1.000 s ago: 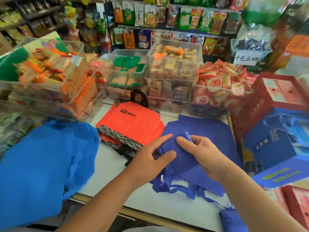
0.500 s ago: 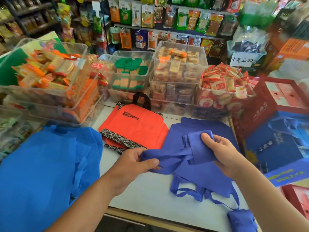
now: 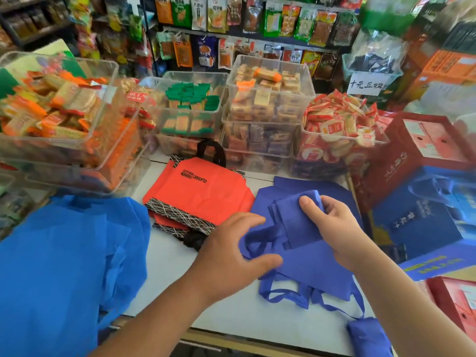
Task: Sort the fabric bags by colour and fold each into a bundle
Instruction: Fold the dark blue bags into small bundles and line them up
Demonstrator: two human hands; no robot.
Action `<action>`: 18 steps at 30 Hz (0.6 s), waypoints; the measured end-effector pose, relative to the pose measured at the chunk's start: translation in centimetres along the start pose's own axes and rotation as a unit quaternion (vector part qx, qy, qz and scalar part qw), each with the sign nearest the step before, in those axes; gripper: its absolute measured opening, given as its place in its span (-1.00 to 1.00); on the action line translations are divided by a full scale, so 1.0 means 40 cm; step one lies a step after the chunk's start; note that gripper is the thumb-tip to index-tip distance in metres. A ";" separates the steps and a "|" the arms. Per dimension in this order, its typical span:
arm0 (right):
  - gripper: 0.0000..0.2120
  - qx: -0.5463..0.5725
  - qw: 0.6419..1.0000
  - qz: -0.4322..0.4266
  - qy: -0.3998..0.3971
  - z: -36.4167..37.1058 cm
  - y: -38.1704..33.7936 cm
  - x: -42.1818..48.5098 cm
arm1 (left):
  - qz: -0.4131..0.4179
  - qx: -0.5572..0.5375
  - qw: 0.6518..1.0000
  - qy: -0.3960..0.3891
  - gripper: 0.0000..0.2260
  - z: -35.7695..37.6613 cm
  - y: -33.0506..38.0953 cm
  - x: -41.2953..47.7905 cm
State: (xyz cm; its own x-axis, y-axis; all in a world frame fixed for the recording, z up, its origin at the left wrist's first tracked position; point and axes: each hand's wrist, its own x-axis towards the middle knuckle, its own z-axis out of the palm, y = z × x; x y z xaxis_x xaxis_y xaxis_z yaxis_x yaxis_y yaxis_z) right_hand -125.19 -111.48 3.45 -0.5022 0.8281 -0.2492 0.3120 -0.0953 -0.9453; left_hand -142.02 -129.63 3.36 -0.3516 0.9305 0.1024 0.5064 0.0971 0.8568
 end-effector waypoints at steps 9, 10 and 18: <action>-0.20 -0.030 0.999 0.018 0.017 -0.002 0.019 0.033 | -0.001 0.034 0.999 0.007 -0.62 0.084 -0.028 0.040; -0.20 -0.030 0.999 0.019 0.012 -0.007 0.022 0.033 | -0.002 0.037 0.999 0.001 -0.64 0.078 -0.029 0.045; -0.01 -0.046 0.997 0.058 0.037 -0.111 0.038 0.083 | -0.058 -0.148 0.981 -0.114 -0.78 -0.018 -0.045 0.043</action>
State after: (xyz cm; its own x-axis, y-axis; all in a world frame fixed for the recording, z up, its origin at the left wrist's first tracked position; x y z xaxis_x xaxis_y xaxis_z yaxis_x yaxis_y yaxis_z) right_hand -122.80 -106.43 2.12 -0.3993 0.8531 -0.3358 0.4385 -0.1439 -0.8871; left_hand -144.11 -128.45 2.34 -0.1917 0.9773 -0.0905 0.2107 0.1310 0.9687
